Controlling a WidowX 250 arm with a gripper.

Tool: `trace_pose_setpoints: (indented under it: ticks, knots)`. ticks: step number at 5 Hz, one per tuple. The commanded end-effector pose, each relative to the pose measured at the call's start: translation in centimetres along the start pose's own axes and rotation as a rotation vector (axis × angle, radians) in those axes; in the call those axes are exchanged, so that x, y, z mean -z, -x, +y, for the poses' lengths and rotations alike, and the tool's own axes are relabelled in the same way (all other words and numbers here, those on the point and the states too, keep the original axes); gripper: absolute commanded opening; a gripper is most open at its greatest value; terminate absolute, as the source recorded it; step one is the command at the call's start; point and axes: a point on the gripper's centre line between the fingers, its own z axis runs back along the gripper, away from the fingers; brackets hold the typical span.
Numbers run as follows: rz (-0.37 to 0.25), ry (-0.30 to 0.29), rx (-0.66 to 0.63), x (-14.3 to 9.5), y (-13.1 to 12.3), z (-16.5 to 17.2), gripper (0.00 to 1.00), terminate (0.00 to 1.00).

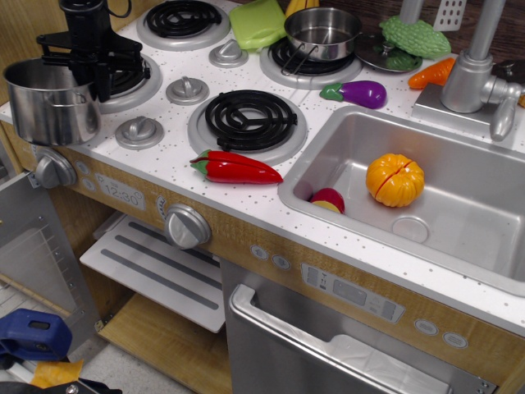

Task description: Put pot on stove which is near stove

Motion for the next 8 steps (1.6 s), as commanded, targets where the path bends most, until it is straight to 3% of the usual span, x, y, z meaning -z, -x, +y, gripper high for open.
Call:
trace_pose_setpoints:
  ticks: [1,3,6,8]
  knots:
    - [-0.081,-0.057,0.041,-3.7,-2.5,0.8,0.00,0.00]
    - [-0.191,-0.089,0.051,-5.6,-3.7,0.6,0.00,0.00]
    - [-0.362,-0.051,0.103,-5.7,-6.8,-0.1,0.00,0.00]
    - [-0.360,-0.018,0.154,-5.1,-9.3,-0.5,0.00,0.00]
